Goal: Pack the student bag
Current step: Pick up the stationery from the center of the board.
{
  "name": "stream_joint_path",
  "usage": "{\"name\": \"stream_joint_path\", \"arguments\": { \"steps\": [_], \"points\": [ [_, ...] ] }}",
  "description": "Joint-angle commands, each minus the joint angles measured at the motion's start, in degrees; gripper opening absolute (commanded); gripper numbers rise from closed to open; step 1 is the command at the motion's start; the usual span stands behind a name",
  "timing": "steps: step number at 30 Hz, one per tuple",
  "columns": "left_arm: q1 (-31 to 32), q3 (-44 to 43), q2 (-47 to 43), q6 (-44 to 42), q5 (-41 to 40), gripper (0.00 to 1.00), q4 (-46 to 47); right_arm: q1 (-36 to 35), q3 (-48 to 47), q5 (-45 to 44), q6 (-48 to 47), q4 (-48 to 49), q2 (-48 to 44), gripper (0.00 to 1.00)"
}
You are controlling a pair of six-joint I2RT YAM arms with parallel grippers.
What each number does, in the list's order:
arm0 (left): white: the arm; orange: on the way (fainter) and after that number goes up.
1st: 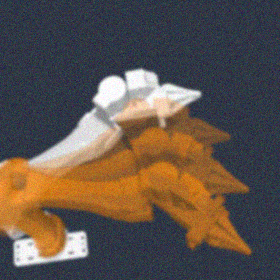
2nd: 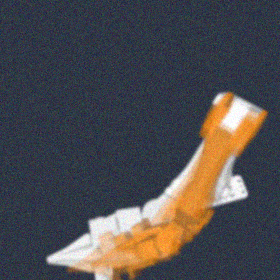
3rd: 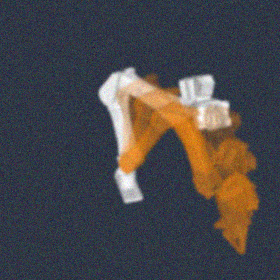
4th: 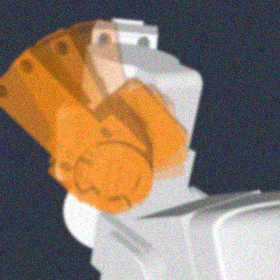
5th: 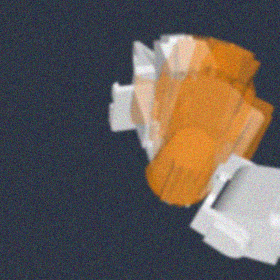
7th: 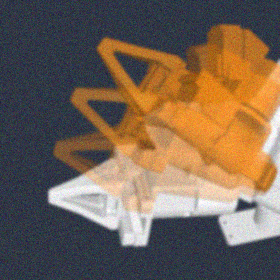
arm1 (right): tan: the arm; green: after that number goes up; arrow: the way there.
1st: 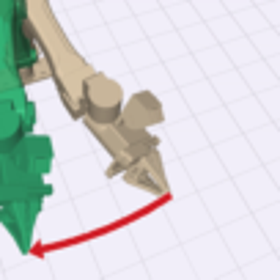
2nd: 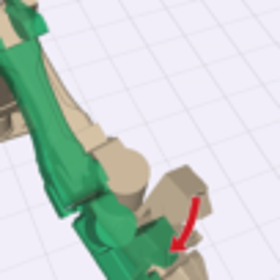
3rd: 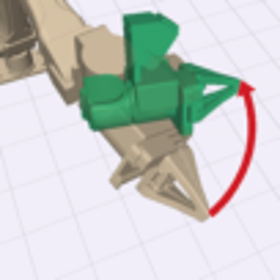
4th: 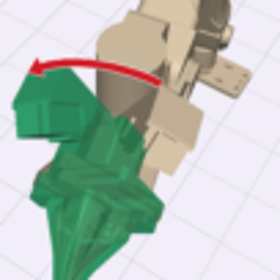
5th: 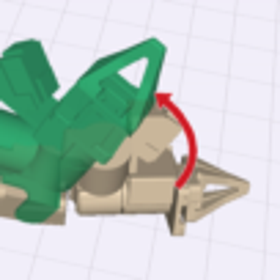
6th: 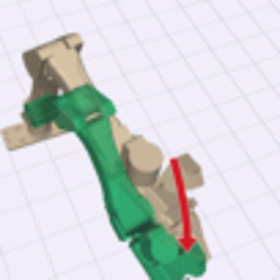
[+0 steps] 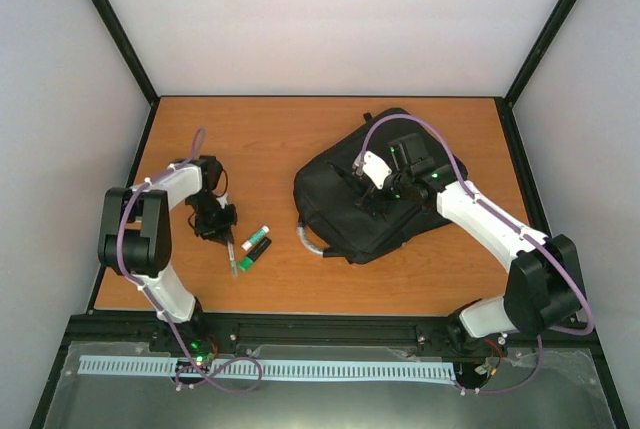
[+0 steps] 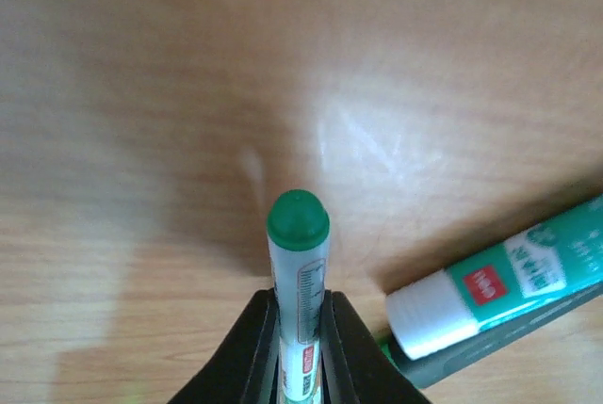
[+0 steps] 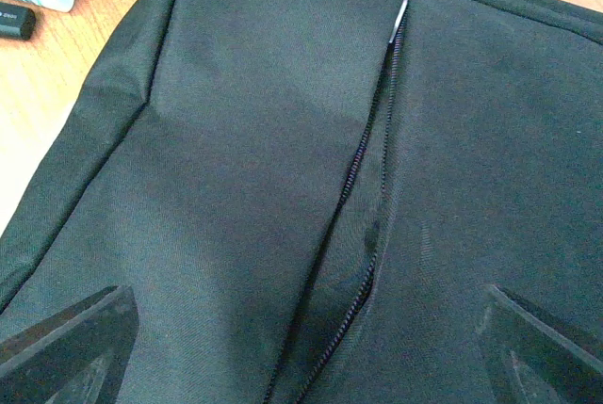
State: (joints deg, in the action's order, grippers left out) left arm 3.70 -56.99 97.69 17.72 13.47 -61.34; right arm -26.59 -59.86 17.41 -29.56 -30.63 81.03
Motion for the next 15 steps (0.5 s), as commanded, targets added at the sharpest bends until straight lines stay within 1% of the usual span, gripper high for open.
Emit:
{"name": "stream_joint_path", "arguments": {
  "steps": [1, 3, 5, 8, 11, 12, 15],
  "points": [
    [0.3, -6.7, 1.9, -1.7, -6.0, 0.05, 2.1, 0.6, -0.4, 0.5, -0.5, 0.6, -0.8, 1.0],
    [0.3, -9.8, 4.4, -3.5, -9.8, 0.01, 3.7, 0.8, -0.3, 0.6, -0.3, 0.5, -1.1, 1.0],
    [0.3, -13.5, 9.0, -6.4, -11.5, 0.01, 4.3, 1.0, -0.2, 0.8, -0.3, 0.5, -1.3, 1.0],
    [0.1, -18.1, 13.6, -9.9, -15.3, 0.01, 4.0, 1.3, 0.0, 0.9, -0.2, 0.3, -1.8, 1.0],
    [0.0, -20.8, 16.4, -11.1, -14.9, 0.01, 3.1, 1.7, 0.3, 1.2, -0.1, 0.2, -2.1, 1.0],
    [-0.1, -20.9, 16.5, -11.3, -14.7, 0.04, 3.2, 1.9, 0.4, 1.4, 0.0, 0.2, -2.3, 1.0],
    [-0.1, -20.3, 15.4, -11.8, -14.0, 0.16, 2.6, 2.3, 0.6, 1.7, 0.1, 0.1, -2.6, 1.0]
  ]
}}
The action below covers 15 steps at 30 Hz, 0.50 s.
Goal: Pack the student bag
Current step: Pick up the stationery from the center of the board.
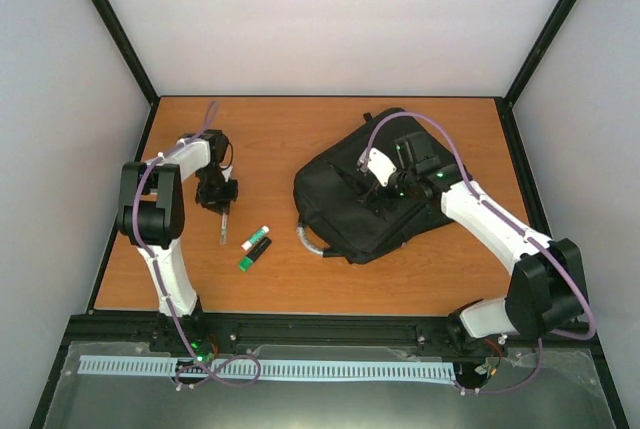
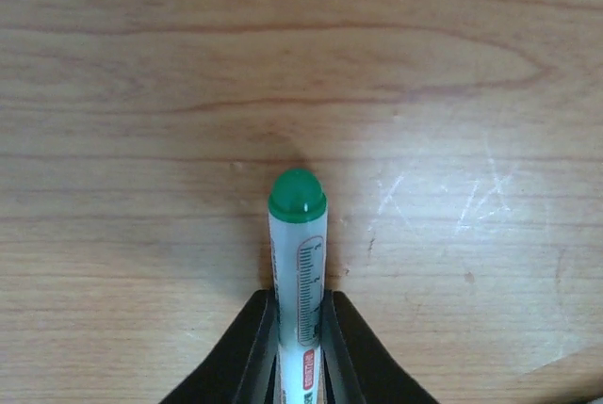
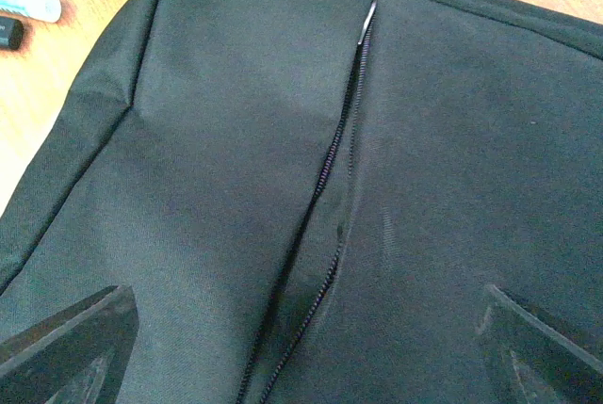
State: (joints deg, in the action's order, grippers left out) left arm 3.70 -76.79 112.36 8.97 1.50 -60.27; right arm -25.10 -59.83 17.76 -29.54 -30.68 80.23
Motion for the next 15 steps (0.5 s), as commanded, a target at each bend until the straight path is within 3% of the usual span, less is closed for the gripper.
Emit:
{"name": "stream_joint_path", "arguments": {
  "steps": [1, 3, 8, 15],
  "points": [
    [-0.1, -0.2, 0.0, -3.3, -2.0, 0.21, 1.1, 1.0, 0.5, 1.5, 0.1, 0.2, -1.9, 1.0],
    [-0.1, 0.9, -2.3, -3.9, -1.7, 0.32, 0.2, 1.5, 0.7, 1.7, 0.2, 0.2, -2.0, 1.0],
    [-0.1, 4.1, -6.6, -7.5, -1.1, 0.48, -2.4, 2.5, 1.0, 2.5, 0.6, 0.5, -2.3, 1.0],
    [0.1, 7.9, -9.9, -11.9, 2.7, 0.48, -4.4, 2.7, 0.9, 3.4, 1.4, 0.6, -1.6, 1.0]
  ]
}}
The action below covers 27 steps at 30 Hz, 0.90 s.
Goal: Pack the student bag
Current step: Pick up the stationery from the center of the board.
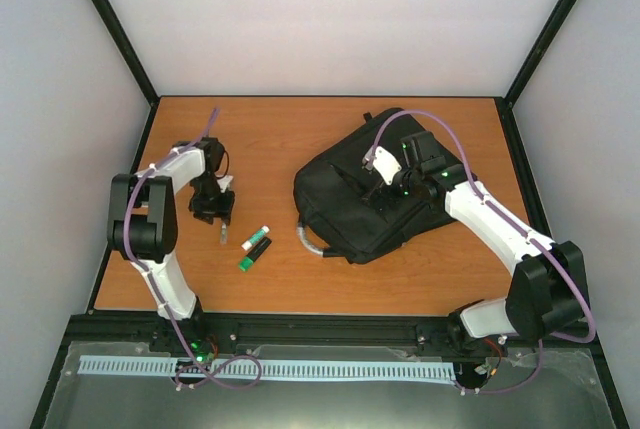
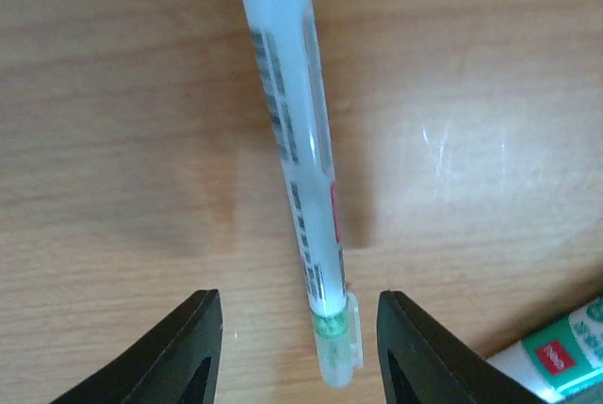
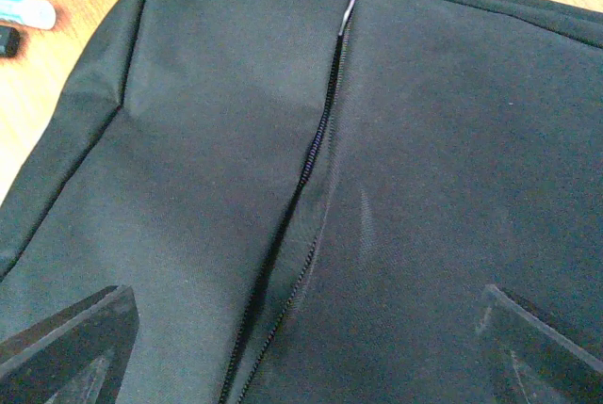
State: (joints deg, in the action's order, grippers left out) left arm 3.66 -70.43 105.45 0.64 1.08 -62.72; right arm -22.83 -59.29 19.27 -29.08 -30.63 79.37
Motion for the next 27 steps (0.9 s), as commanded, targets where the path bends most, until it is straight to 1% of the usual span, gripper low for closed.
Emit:
{"name": "stream_joint_path", "arguments": {
  "steps": [1, 4, 6, 11, 22, 27],
  "points": [
    [0.3, 1.9, -3.8, -3.7, 3.9, 0.49, -1.8, 0.4, 0.3, 2.1, 1.1, 0.7, -0.8, 1.0],
    [0.5, 1.4, -3.3, -4.1, 4.4, 0.48, -2.5, 0.4, 0.2, 2.9, 1.6, 1.0, -0.4, 1.0],
    [0.7, 1.2, -2.3, -4.7, 4.2, 0.45, -2.8, 0.4, -0.1, 3.2, 1.8, 1.0, -0.1, 1.0],
    [1.9, 1.2, -0.1, -5.5, 3.2, 0.35, -3.0, 0.4, -0.4, 3.0, 1.8, 0.9, 0.0, 1.0],
    [3.0, 1.0, 3.8, -4.2, 0.1, 0.24, -2.6, 0.8, 0.3, 2.4, 1.4, 0.7, -0.8, 1.0],
    [3.0, -2.8, 6.7, -5.8, 0.5, 0.17, -1.9, 1.2, 0.2, 2.4, 1.4, 0.7, -0.6, 1.0]
  ]
}}
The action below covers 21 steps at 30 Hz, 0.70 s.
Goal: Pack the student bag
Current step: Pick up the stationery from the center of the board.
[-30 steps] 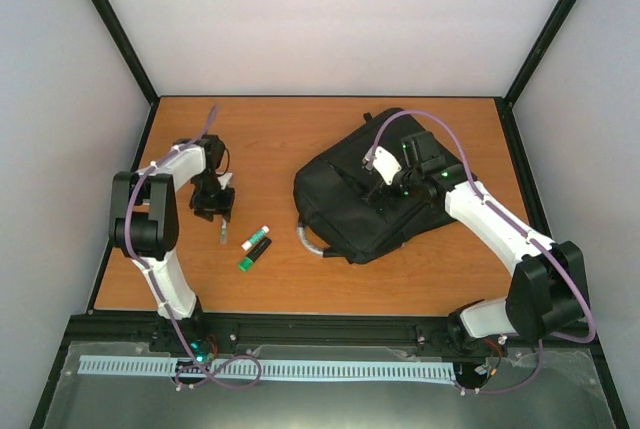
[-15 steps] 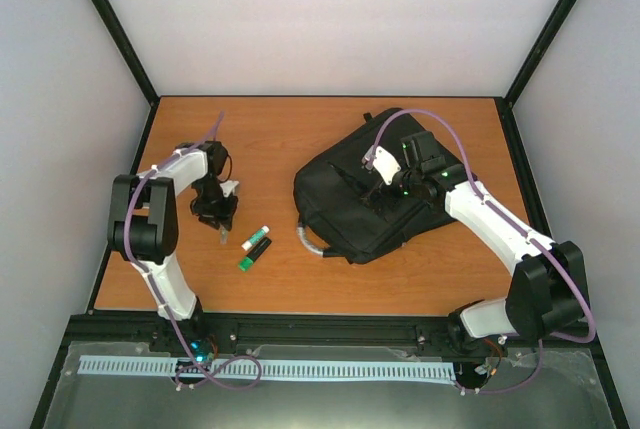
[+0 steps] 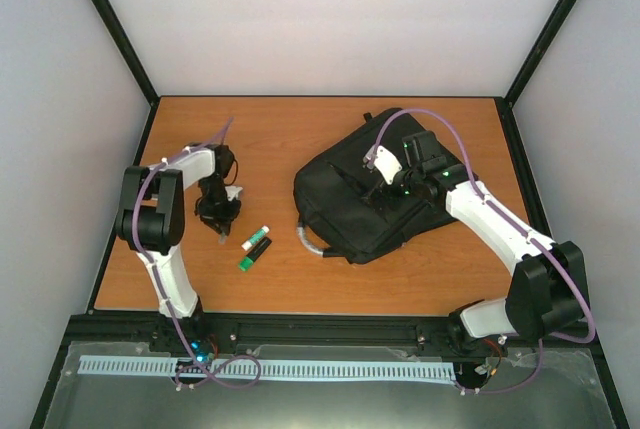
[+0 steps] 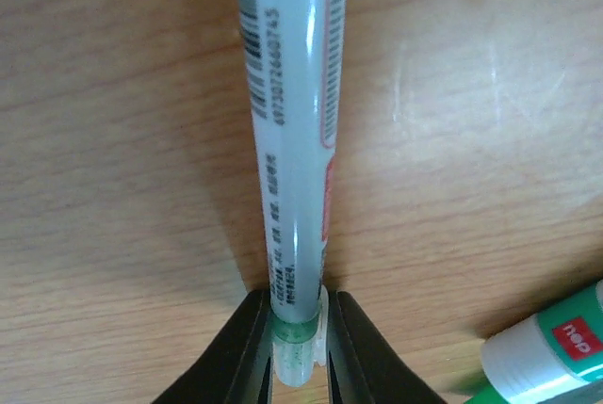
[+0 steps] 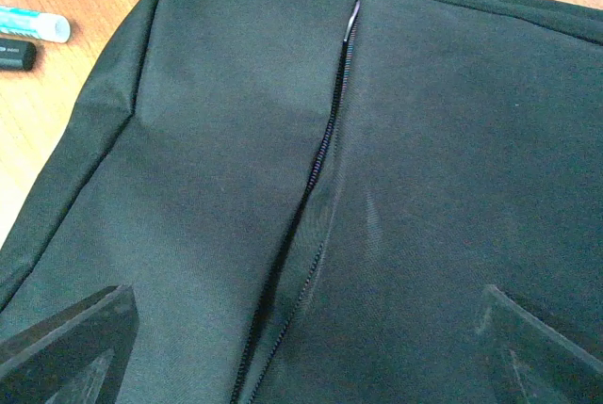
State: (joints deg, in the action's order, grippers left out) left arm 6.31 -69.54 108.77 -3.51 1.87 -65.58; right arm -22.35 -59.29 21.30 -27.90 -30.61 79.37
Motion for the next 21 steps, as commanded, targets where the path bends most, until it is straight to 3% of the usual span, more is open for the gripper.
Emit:
{"name": "stream_joint_path", "arguments": {
  "steps": [1, 6, 11, 16, 21],
  "points": [
    [0.3, -4.8, 4.2, -2.6, 0.3, 0.16, 1.2, 0.6, 0.2, 0.4, 0.2, 0.7, -0.5, 1.0],
    [0.4, -11.1, 7.6, -9.3, 3.4, 0.16, 2.3, 0.7, 0.0, 0.5, 0.2, 0.6, -0.6, 1.0],
    [0.3, -15.1, 9.8, -14.5, -0.7, 0.21, 3.2, 1.0, 0.2, 0.5, 0.3, 0.6, -0.9, 1.0],
    [0.3, -15.2, 9.8, -16.7, -3.0, 0.36, 2.0, 1.5, 0.5, 0.5, 0.3, 0.6, -1.3, 1.0],
    [0.4, -11.0, 6.7, -17.5, -5.3, 0.35, 4.0, 1.8, 1.0, 1.3, 0.7, 0.8, -1.4, 1.0]
  ]
}}
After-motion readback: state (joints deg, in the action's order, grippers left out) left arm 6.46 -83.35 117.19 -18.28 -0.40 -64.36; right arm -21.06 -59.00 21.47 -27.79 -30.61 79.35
